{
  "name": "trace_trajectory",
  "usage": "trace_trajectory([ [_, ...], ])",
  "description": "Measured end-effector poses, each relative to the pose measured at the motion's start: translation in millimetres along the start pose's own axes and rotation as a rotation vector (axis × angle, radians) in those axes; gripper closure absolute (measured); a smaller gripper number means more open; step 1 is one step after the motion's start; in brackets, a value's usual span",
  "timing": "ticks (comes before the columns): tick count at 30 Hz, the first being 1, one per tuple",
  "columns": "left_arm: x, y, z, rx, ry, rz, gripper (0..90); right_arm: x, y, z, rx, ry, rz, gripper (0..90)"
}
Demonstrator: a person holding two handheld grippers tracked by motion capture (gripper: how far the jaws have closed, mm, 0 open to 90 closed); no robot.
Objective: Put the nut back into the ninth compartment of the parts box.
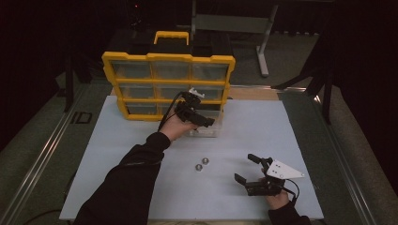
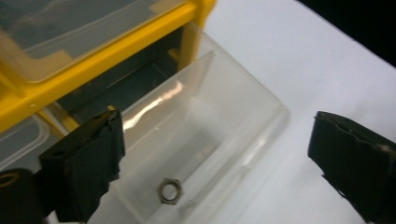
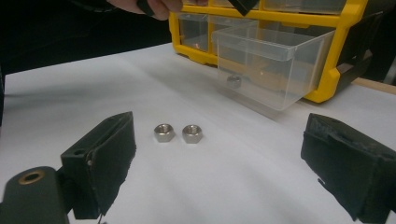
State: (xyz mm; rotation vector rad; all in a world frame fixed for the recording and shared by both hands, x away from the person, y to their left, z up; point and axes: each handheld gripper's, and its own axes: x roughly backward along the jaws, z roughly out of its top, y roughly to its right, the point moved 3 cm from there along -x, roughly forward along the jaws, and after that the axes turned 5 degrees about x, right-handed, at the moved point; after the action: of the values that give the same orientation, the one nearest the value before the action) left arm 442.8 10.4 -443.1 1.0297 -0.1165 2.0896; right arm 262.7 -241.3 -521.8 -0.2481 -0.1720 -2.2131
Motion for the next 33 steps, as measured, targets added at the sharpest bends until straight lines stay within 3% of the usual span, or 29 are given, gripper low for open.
trace_trajectory([
  [17,40.9,21.0,-21.2,-0.089,0.084,-0.068,2.3,-0.6,-0.2,0.0,-0.003,-0.003,0.000,10.3],
  [25,45.7,37.1,-40.4,-0.143,0.104,-0.108,2.4,-1.1,-0.6,0.0,0.002,-0.006,0.001,10.3],
  [33,38.0,50.6,-61.4,-0.185,0.077,-0.152,2.4,-1.1,-0.8,0.3,0.004,-0.005,0.001,10.3],
])
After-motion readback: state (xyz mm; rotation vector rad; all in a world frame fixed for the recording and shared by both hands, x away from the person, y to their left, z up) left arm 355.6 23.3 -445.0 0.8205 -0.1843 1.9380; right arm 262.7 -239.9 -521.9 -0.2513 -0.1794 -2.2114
